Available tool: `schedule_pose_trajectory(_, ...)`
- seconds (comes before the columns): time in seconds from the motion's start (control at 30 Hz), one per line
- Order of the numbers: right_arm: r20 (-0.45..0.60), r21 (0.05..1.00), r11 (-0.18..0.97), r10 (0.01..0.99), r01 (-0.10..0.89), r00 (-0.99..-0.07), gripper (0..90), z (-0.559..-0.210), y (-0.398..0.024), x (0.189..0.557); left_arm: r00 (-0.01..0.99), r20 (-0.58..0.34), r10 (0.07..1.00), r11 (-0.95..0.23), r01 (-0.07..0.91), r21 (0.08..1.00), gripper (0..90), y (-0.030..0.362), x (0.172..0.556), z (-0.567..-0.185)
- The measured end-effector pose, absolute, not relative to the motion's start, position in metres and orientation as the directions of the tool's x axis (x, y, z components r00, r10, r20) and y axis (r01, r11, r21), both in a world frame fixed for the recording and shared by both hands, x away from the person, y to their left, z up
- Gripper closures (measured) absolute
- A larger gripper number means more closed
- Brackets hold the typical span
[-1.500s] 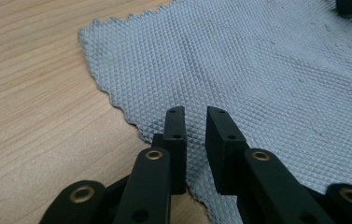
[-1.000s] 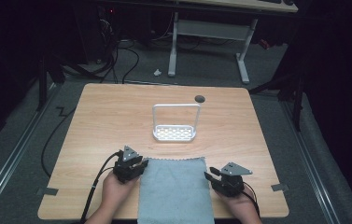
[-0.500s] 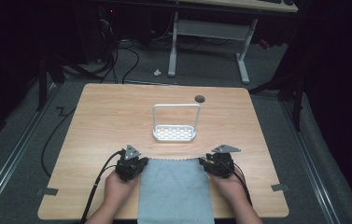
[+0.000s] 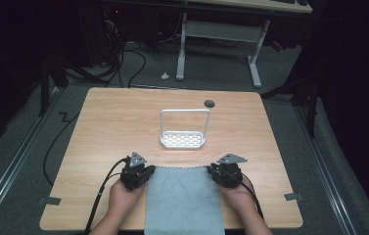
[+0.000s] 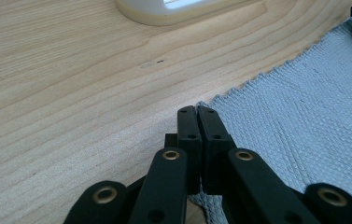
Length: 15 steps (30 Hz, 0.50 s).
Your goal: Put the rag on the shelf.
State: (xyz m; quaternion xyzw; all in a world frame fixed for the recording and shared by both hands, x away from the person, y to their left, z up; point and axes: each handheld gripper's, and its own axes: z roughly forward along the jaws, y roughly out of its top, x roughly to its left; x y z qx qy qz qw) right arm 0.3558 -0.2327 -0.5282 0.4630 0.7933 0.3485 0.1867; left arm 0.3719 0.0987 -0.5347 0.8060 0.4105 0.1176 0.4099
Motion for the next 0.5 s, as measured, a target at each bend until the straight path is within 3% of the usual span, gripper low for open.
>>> schedule_pose_trajectory(0.17, 0.009, 0.727, 0.35, 0.855, 0.591, -0.518, 88.5, -0.529, -0.231, 0.354, 0.638, -0.149, 0.755, -0.328, 0.565, 0.757, 88.3, 0.099, 0.372, -0.535)
schedule_pose_trajectory(0.5, 0.009, 0.771, 0.322, 0.857, 0.55, -0.514, 89.4, -0.519, -0.236, 0.344, 0.64, -0.194, 0.744, -0.285, 0.566, 0.774, 88.4, 0.103, 0.37, -0.529)
